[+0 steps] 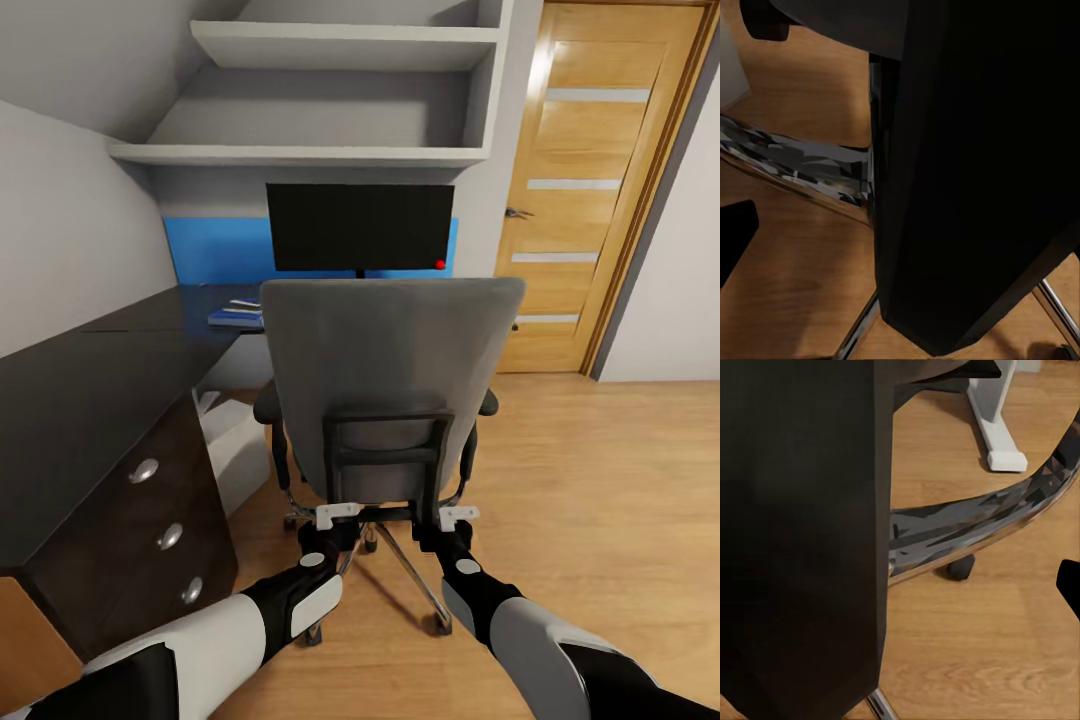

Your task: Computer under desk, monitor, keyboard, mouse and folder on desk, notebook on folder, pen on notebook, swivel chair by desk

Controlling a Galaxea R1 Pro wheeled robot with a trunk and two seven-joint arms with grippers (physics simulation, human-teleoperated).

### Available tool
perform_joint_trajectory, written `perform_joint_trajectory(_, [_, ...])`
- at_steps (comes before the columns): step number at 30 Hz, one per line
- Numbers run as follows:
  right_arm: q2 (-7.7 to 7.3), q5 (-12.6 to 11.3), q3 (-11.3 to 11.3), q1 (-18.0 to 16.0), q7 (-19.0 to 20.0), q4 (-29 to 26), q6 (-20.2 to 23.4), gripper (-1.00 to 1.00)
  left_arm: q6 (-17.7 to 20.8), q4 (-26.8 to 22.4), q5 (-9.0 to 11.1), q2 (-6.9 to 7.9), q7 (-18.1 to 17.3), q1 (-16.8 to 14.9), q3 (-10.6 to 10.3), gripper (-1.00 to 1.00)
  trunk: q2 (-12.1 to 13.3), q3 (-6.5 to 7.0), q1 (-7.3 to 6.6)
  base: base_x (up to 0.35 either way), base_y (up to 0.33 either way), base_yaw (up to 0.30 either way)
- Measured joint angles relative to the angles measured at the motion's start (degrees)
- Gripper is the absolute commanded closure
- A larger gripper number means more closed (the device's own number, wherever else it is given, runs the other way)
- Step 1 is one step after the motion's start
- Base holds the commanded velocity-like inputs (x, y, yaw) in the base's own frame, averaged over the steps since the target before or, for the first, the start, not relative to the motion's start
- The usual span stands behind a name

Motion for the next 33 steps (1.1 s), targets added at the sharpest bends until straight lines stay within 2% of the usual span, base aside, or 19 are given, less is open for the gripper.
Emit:
perform_joint_trajectory(28, [-0.01,0.0,0.1,0.0,0.0,0.0,0.0,-1.0,0.0,0.0,0.0,0.0,0.0,0.0,0.1,-1.0,0.0,0.0,0.0,0.32,0.0,0.0])
perform_joint_trajectory(33, [-0.02,-0.1,0.0,0.0,-0.1,0.0,0.0,-1.0,0.0,0.0,-0.1,0.0,0.0,0.0,0.2,-1.0,0.0,0.0,0.03,0.073,0.0,0.0])
